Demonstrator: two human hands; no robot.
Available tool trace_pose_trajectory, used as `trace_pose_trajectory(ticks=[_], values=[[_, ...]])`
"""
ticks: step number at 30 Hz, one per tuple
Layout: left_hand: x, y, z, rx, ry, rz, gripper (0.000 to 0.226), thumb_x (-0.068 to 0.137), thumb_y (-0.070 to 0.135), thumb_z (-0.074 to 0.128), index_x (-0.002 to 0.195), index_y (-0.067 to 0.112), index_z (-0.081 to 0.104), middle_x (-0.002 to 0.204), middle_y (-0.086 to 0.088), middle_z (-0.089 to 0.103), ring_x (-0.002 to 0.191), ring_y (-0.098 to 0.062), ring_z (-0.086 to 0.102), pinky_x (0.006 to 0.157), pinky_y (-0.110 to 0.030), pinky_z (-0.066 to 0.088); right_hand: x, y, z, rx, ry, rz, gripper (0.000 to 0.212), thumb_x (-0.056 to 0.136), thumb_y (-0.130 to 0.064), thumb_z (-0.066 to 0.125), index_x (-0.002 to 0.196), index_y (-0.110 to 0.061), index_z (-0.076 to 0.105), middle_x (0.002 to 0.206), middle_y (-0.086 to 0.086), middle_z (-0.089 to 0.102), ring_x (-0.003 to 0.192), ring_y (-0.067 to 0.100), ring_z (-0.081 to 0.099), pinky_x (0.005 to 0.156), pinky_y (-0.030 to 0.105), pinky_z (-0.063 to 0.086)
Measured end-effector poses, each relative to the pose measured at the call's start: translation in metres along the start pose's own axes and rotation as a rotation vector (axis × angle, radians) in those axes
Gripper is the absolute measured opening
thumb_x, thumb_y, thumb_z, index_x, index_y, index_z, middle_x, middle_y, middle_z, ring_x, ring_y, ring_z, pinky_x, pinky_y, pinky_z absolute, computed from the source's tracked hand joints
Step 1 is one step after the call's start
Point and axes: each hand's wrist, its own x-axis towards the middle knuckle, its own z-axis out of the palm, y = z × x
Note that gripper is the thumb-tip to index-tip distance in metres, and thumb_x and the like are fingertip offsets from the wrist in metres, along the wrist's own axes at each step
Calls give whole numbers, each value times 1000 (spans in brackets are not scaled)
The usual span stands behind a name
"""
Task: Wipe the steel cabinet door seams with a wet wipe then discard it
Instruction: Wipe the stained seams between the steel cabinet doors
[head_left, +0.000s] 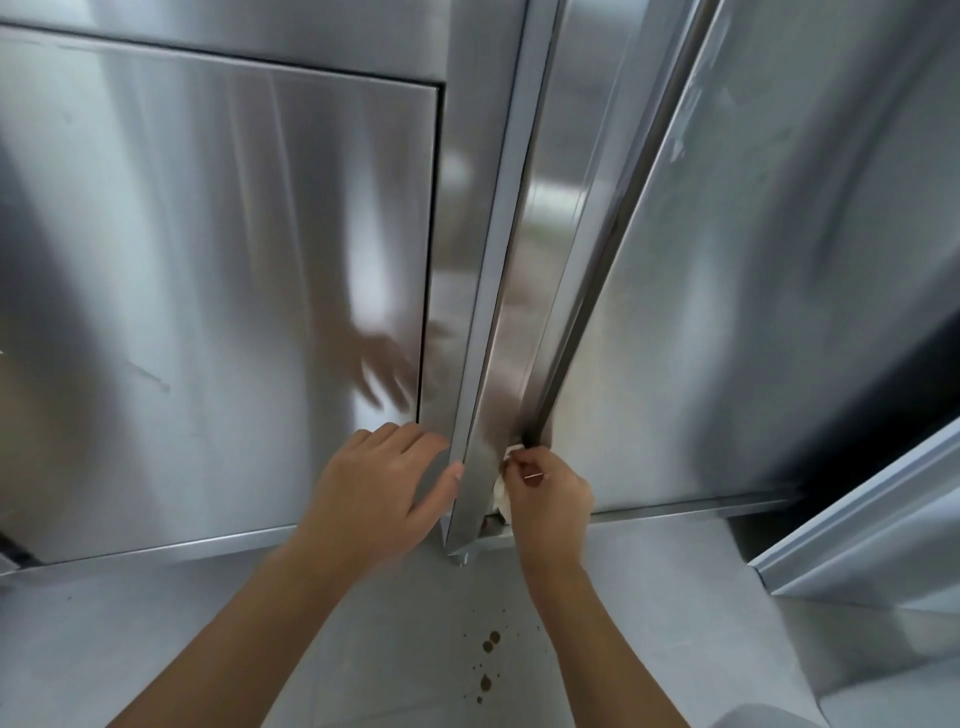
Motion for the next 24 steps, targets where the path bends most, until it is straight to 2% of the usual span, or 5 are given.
trace_pose_trajectory(ticks=[4, 8, 16, 21, 24], values=[[-4, -1, 4, 1, -18, 14, 37, 98, 41, 46, 94, 14, 71, 86, 1, 69, 71, -20, 60, 66, -27, 40, -10, 13, 3, 8, -69, 17, 6, 87, -19, 73, 91, -20, 77, 86, -1, 77, 77, 19, 70, 72, 29, 55], [-2, -3, 4, 0, -29, -5, 39, 98, 42, 46, 95, 14, 71, 86, 1, 70, 71, -20, 61, 67, -25, 39, 1, -2, -18, 77, 63, -120, 5, 83, -14, 77, 87, -18, 76, 81, -4, 75, 68, 9, 67, 69, 33, 58], [-2, 0, 9, 6, -75, 6, 42, 98, 43, 43, 97, 14, 73, 87, 1, 72, 70, -19, 63, 66, -26, 41, 42, -49, -54, 275, 256, -314, 7, 85, -10, 76, 90, -13, 77, 84, -5, 75, 67, 6, 67, 68, 19, 54], [-8, 0, 13, 32, -108, 17, 41, 98, 43, 44, 96, 14, 74, 85, 0, 72, 69, -20, 63, 64, -29, 46, 17, -11, -17, 149, 76, -205, 8, 85, -12, 76, 91, -17, 79, 83, -3, 76, 69, 11, 69, 69, 27, 59], [-14, 1, 18, 32, -143, 13, 40, 98, 43, 45, 94, 14, 72, 81, -1, 70, 68, -22, 63, 63, -32, 47, -2, 19, -1, 91, -66, -84, 7, 87, -15, 74, 91, -18, 78, 88, -1, 77, 74, 13, 69, 74, 14, 51]])
